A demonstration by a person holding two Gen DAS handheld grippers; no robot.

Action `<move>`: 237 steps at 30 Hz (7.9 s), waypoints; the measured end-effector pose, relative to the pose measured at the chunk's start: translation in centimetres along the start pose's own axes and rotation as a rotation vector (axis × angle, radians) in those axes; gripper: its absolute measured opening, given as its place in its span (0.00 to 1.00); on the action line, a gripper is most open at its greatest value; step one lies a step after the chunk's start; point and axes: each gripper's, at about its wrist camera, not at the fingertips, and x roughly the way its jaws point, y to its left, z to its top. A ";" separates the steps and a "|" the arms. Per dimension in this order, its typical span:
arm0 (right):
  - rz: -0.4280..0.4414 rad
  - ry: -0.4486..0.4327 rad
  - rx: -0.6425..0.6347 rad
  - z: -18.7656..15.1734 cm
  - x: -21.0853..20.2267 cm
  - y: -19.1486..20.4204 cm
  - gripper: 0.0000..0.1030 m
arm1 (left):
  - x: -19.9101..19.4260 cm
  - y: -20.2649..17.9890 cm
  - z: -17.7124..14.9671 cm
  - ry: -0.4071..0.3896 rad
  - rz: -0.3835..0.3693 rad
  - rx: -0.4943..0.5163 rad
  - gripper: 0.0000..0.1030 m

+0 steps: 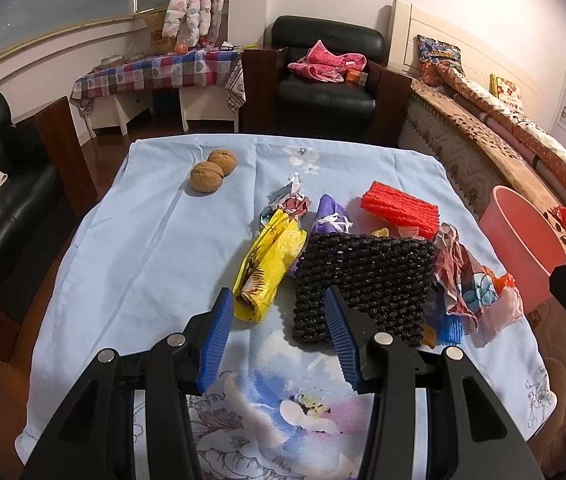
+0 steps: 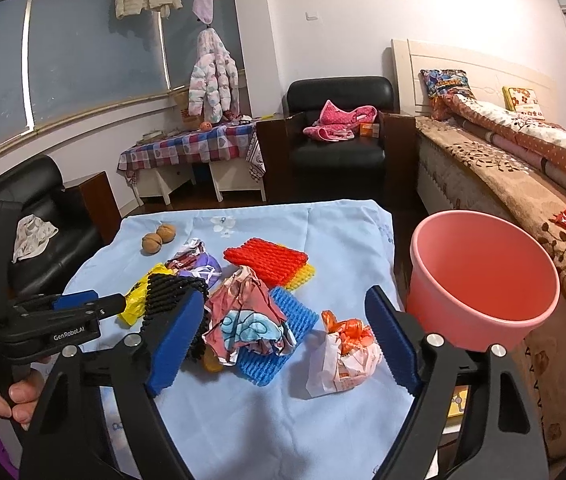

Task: Collect trash
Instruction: 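Move both tools toward the cluttered items on the table, then grasp the yellow snack wrapper with the left tool while the right tool grasps the patterned paper wrapper, then carry both wrappers over the pink bucket and open both tools, then move both open tools back over the table items, then grasp the black mesh pad with the left tool, then grasp the white bag with orange ribbon with the right tool while the left tool holds the black pad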

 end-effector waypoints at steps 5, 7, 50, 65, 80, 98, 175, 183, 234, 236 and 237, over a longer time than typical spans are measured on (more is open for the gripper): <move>0.007 0.014 0.010 -0.4 0.2 -0.2 0.77 | 0.2 -0.1 -0.1 0.013 -0.005 0.001 0.46; 0.014 0.025 0.016 -0.5 0.4 -0.3 0.75 | 0.4 -0.2 -0.1 0.019 -0.008 0.000 0.46; 0.120 0.153 0.075 -2.0 2.9 -1.9 0.67 | 4.1 2.6 1.6 0.068 -0.088 -0.016 0.52; 0.245 0.234 0.108 -1.0 4.4 -2.2 0.67 | 6.0 3.7 1.3 0.112 -0.091 -0.024 0.13; 0.262 0.347 0.101 -1.4 7.9 -1.9 0.18 | 2.3 4.7 3.0 0.049 -0.087 -0.029 0.13; 0.064 0.098 0.216 2.1 1.8 -10.5 0.16 | -0.2 -6.8 8.2 -0.036 -0.269 0.175 0.13; 0.021 0.190 0.247 -0.7 0.7 -4.6 0.42 | 3.0 0.8 1.0 0.139 -0.270 0.068 0.50; 0.017 0.230 0.266 -1.1 2.3 -5.5 0.43 | 6.3 0.7 1.3 0.213 -0.233 0.038 0.50; 0.001 0.382 0.307 -3.1 6.8 -6.4 0.44 | 1.8 -1.0 7.0 0.131 -0.617 0.290 0.09; 0.028 0.372 0.315 -3.3 6.8 -6.5 0.44 | 1.7 -1.4 6.9 0.133 -0.612 0.283 0.09; 0.037 0.364 0.319 -3.4 6.8 -6.5 0.42 | 1.6 -1.7 6.9 0.133 -0.610 0.280 0.09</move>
